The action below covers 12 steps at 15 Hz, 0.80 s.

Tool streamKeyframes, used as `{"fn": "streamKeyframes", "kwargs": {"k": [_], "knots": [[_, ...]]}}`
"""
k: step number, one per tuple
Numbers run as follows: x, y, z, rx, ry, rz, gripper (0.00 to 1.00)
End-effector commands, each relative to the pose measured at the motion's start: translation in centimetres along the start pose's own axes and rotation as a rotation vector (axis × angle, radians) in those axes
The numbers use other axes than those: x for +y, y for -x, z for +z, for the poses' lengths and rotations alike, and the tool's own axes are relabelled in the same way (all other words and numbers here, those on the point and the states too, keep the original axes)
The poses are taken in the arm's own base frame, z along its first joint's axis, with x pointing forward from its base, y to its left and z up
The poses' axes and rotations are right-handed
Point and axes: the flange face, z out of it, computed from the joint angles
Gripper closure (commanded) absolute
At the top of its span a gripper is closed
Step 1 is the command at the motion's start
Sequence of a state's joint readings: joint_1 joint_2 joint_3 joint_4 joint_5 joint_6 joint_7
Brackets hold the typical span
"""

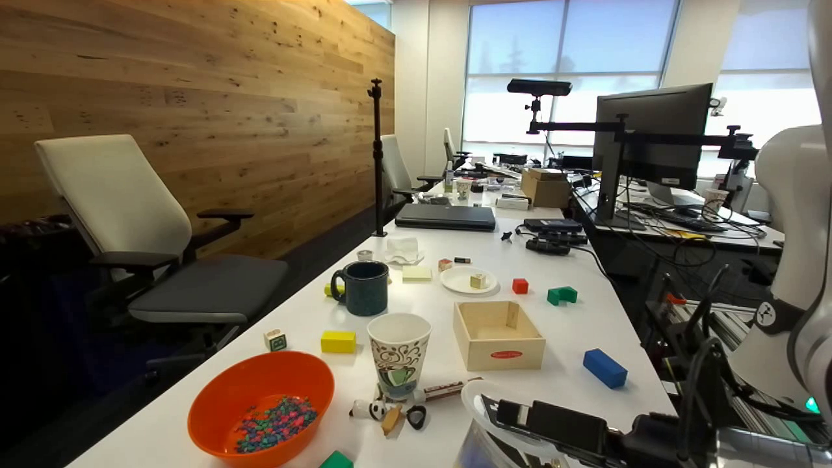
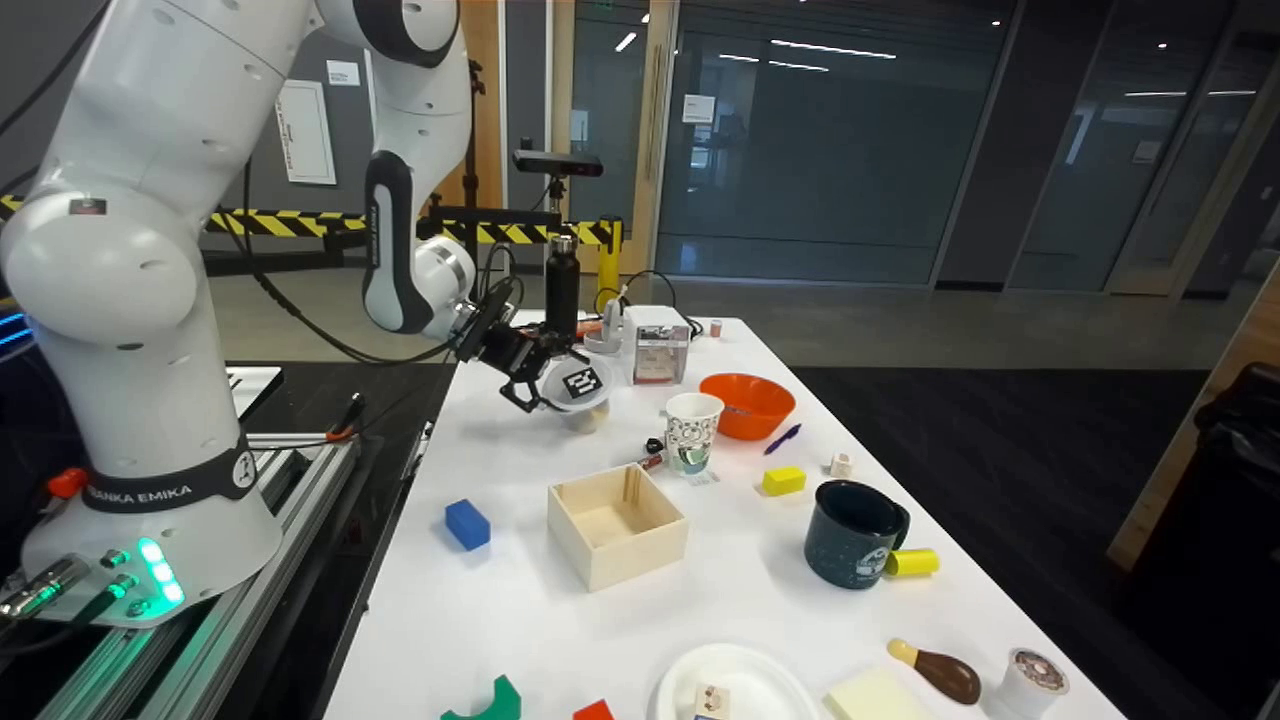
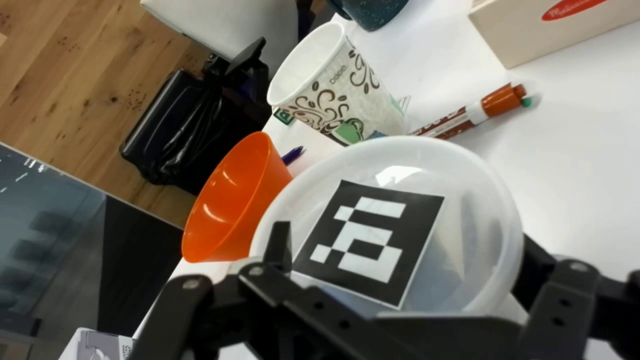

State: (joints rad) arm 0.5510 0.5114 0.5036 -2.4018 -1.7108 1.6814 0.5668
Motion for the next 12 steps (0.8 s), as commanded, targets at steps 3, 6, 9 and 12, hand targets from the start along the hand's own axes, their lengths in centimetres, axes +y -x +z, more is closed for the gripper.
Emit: {"fn": "streamKeyframes", "kwargs": {"k": [3, 6, 9, 12], "knots": [[2.4, -0.6, 1.0, 0.023, 0.040, -0.067, 0.27], [3.5, -0.9, 1.3, 0.026, 0.059, -0.088, 0.49], [4.2, -1.1, 1.6, 0.024, 0.063, -0.099, 0.18], [4.8, -1.1, 1.8, 0.022, 0.068, -0.107, 0.05]]}}
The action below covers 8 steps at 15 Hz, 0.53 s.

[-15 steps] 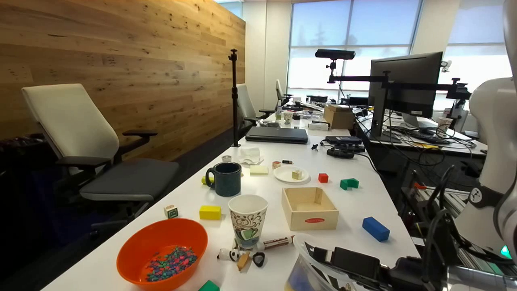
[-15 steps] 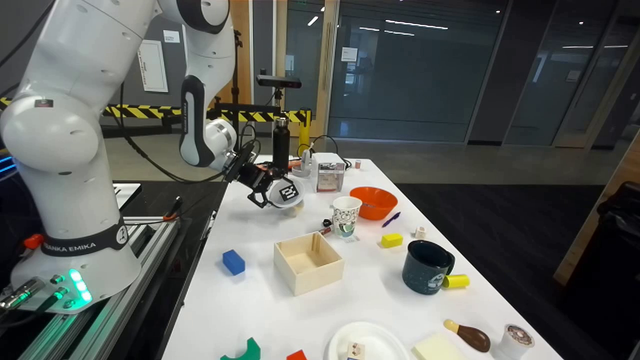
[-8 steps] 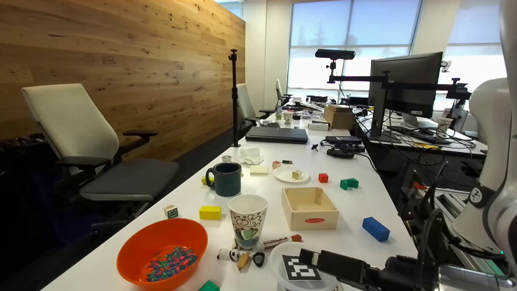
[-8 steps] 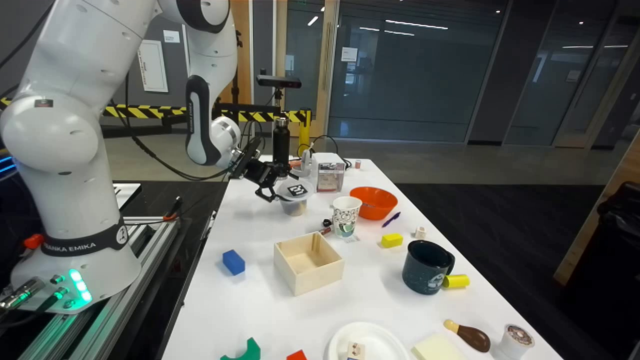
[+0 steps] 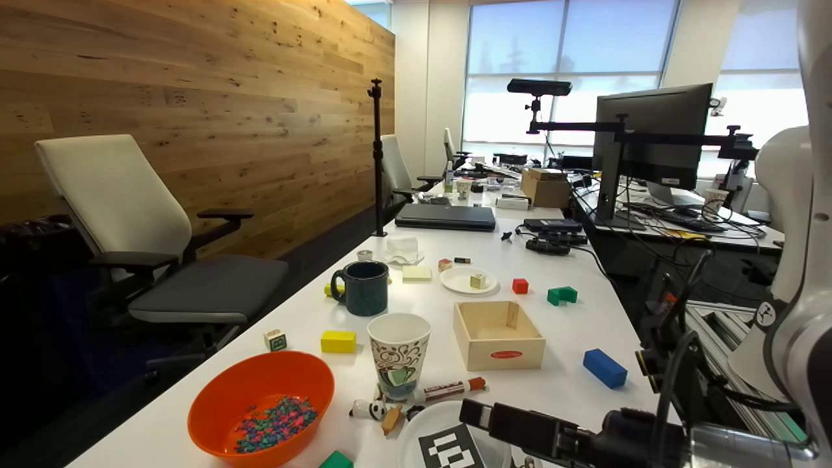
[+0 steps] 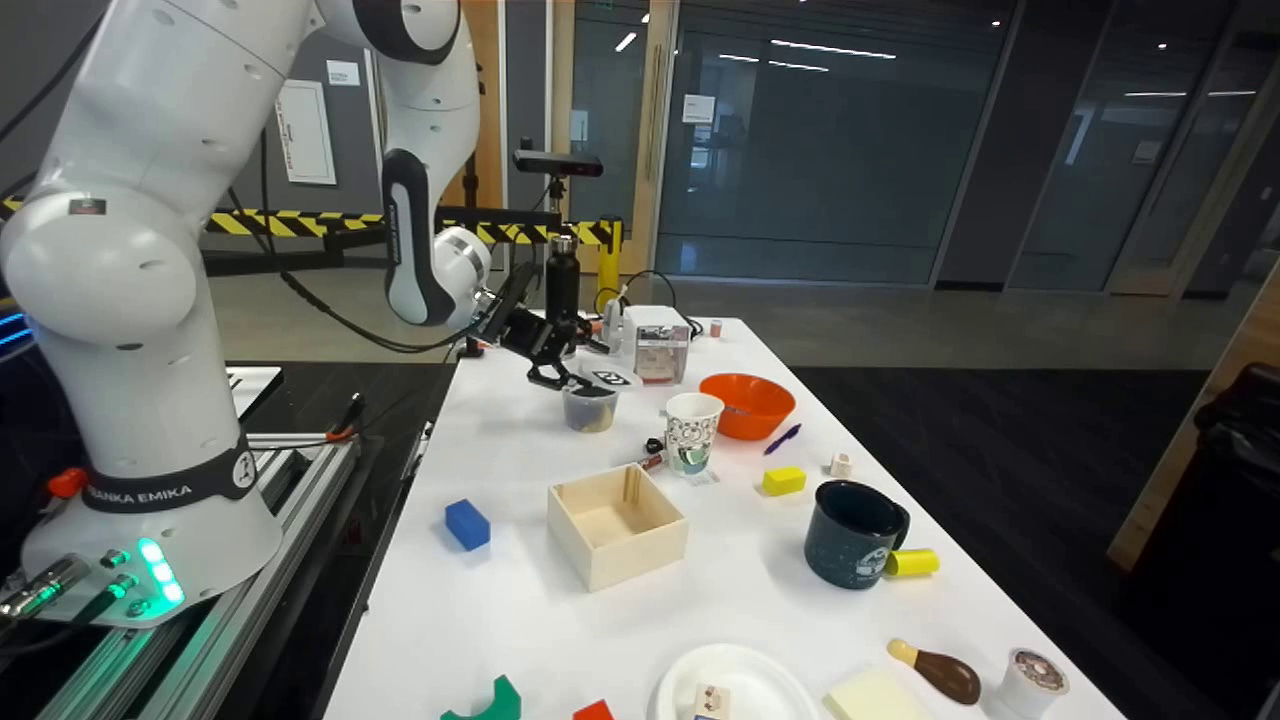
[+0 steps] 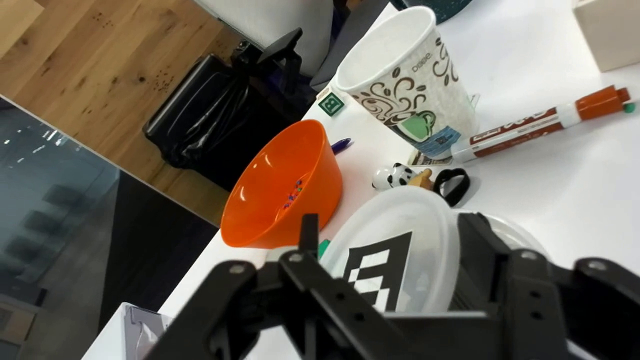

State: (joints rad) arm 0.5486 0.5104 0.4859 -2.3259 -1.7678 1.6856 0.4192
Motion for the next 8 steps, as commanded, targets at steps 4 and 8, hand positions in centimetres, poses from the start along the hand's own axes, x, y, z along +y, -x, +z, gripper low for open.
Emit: {"fn": "streamKeyframes", "kwargs": {"k": [4, 8], "knots": [[1.0, 0.6, 0.8, 0.003, 0.000, -0.029, 0.00], [2.2, 1.7, 1.0, -0.021, 0.007, -0.025, 0.00]]}}
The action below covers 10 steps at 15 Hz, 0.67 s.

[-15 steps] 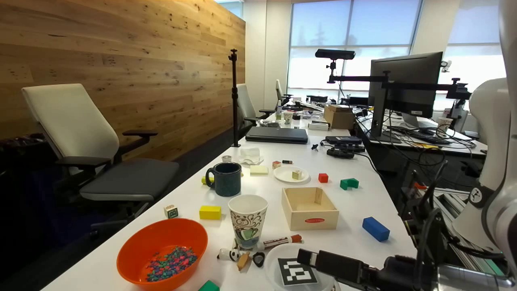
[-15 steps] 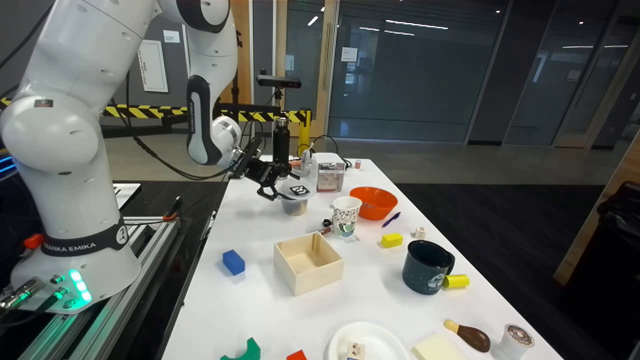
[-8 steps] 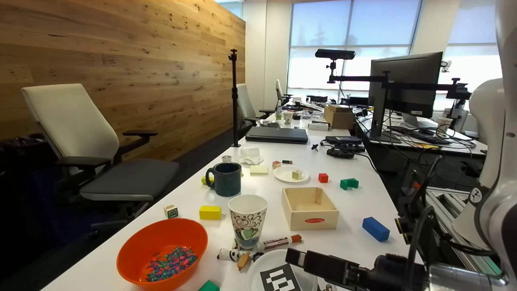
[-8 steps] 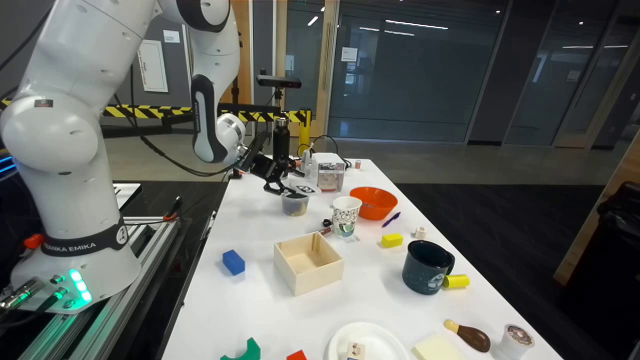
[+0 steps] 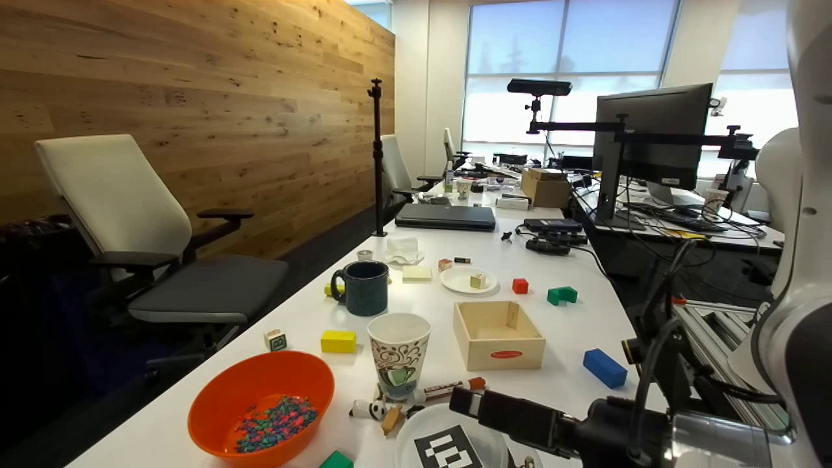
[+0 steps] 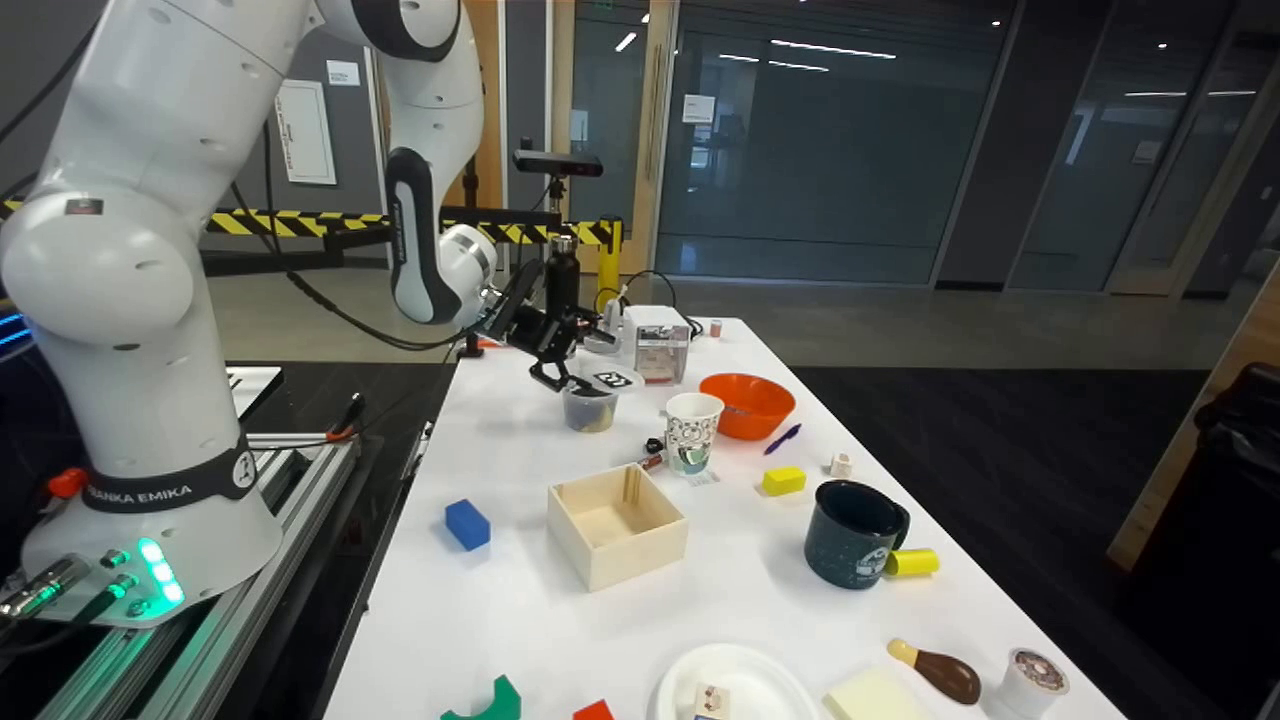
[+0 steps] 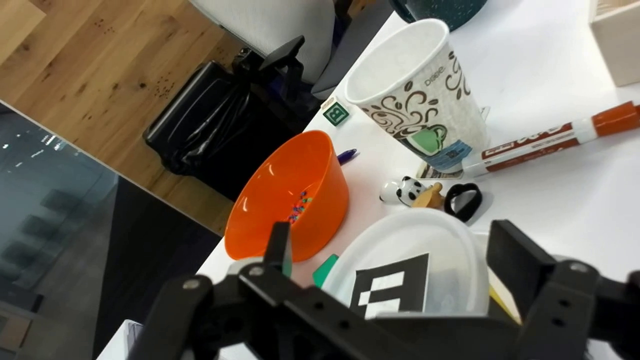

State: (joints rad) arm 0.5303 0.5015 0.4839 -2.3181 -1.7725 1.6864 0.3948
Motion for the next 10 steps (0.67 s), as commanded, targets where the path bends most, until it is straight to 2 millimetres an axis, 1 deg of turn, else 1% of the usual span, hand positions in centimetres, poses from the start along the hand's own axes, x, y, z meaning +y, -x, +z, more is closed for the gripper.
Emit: {"fn": "streamKeyframes", "kwargs": {"k": [1, 4, 10], "knots": [[1.7, 1.5, 0.2, -0.010, 0.010, -0.021, 0.00], [2.6, 1.9, 0.2, -0.018, 0.012, -0.021, 0.00], [3.3, 2.5, 0.2, -0.012, 0.016, 0.003, 0.00]]}}
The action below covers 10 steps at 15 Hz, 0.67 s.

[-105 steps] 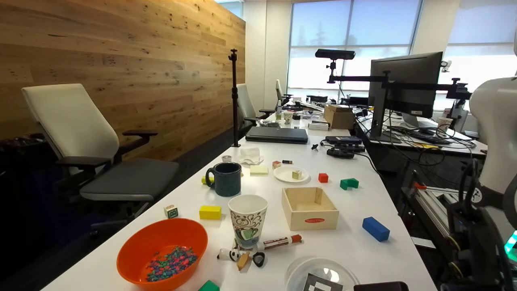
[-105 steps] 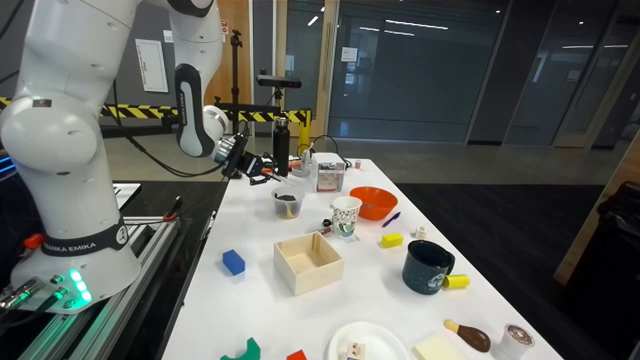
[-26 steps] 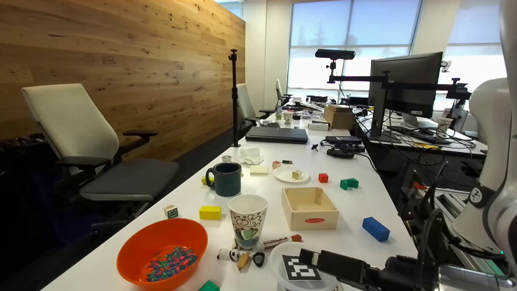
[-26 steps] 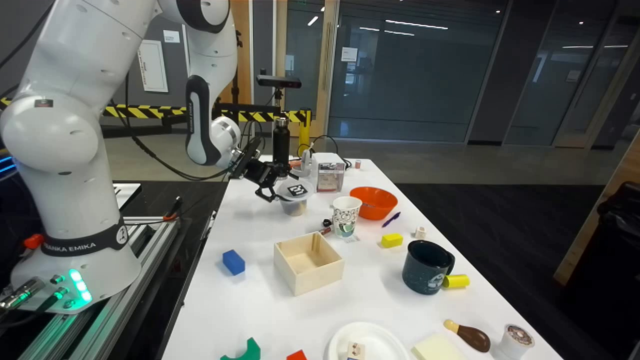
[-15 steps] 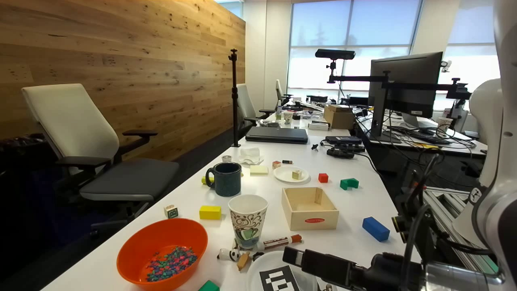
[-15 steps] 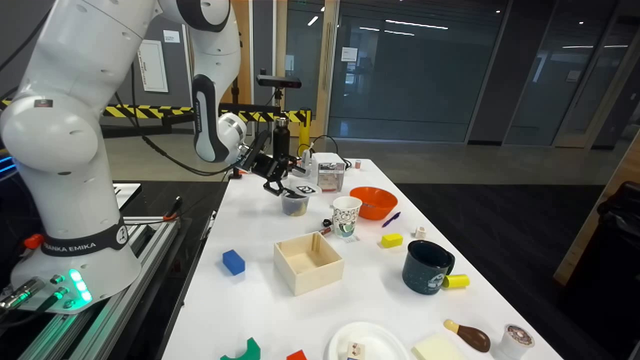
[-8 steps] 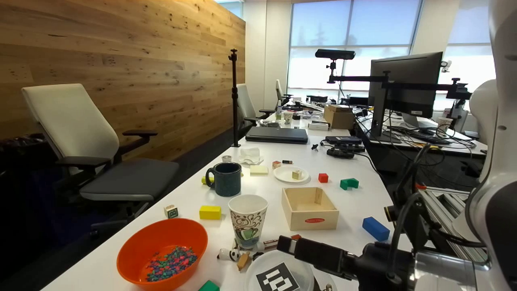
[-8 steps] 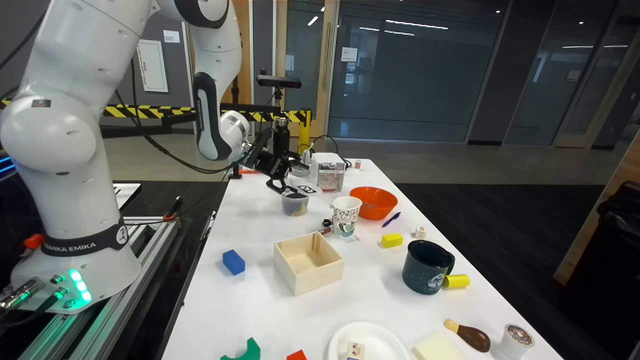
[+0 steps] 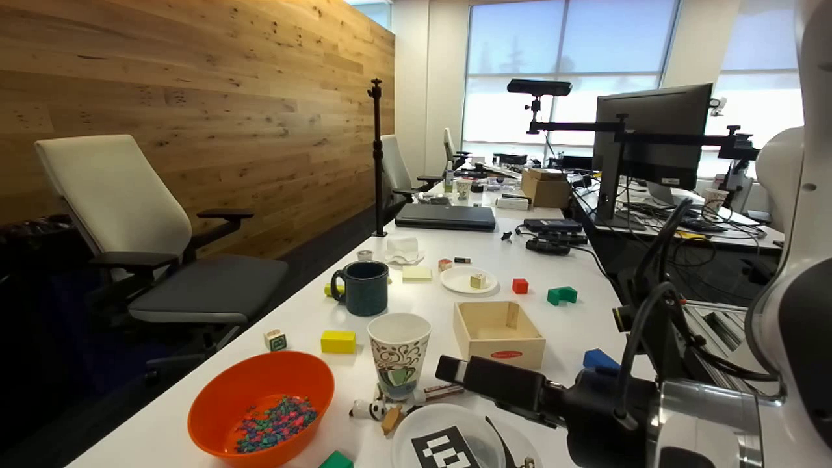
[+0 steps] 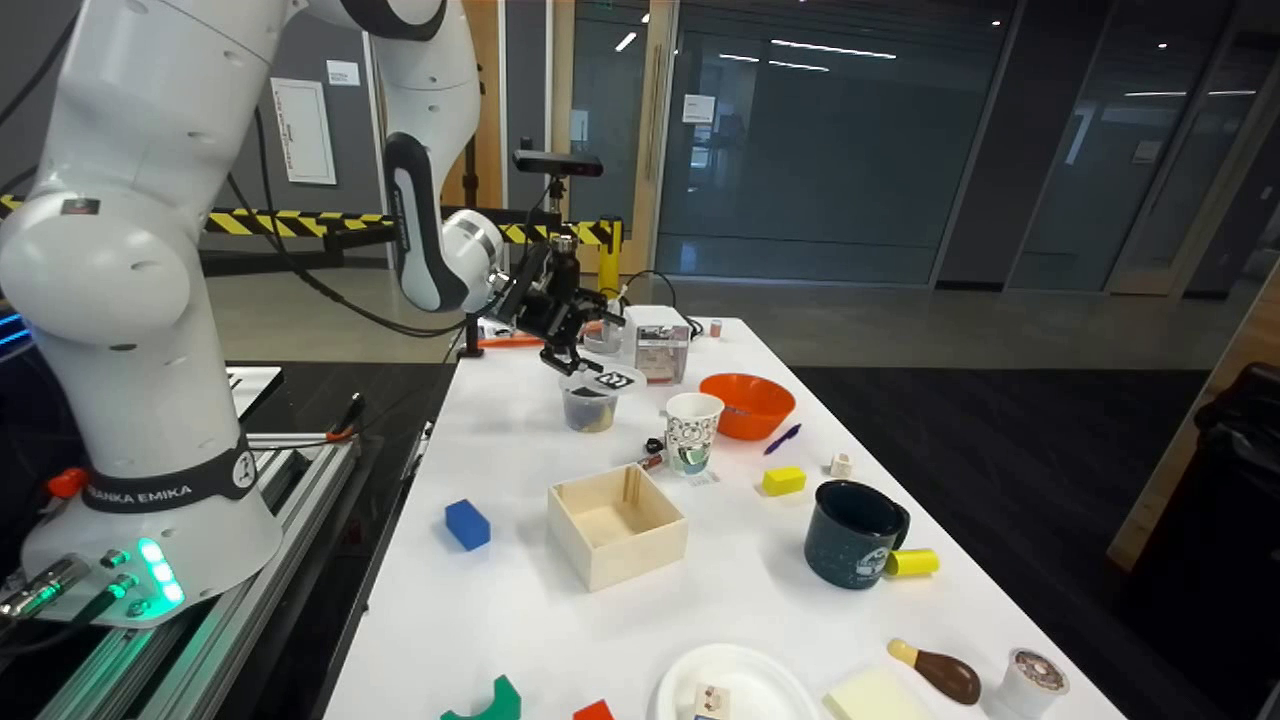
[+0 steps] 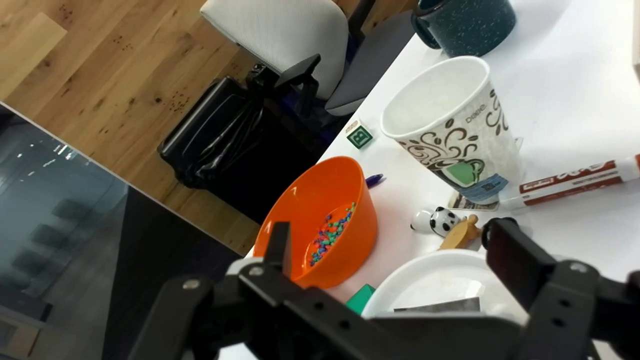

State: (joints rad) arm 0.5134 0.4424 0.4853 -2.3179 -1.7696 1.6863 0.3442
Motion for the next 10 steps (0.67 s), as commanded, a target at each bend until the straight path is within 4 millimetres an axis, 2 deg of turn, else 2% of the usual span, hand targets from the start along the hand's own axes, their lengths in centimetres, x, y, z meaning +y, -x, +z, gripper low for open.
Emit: {"fn": "streamKeyframes", "kwargs": {"k": [1, 5, 10], "knots": [[1.0, 0.9, -0.5, 0.024, -0.001, 0.014, 0.00], [3.3, 2.4, -2.6, 0.042, 0.029, 0.043, 0.00], [8.1, 5.1, -7.2, 0.038, 0.057, 0.124, 0.00]]}}
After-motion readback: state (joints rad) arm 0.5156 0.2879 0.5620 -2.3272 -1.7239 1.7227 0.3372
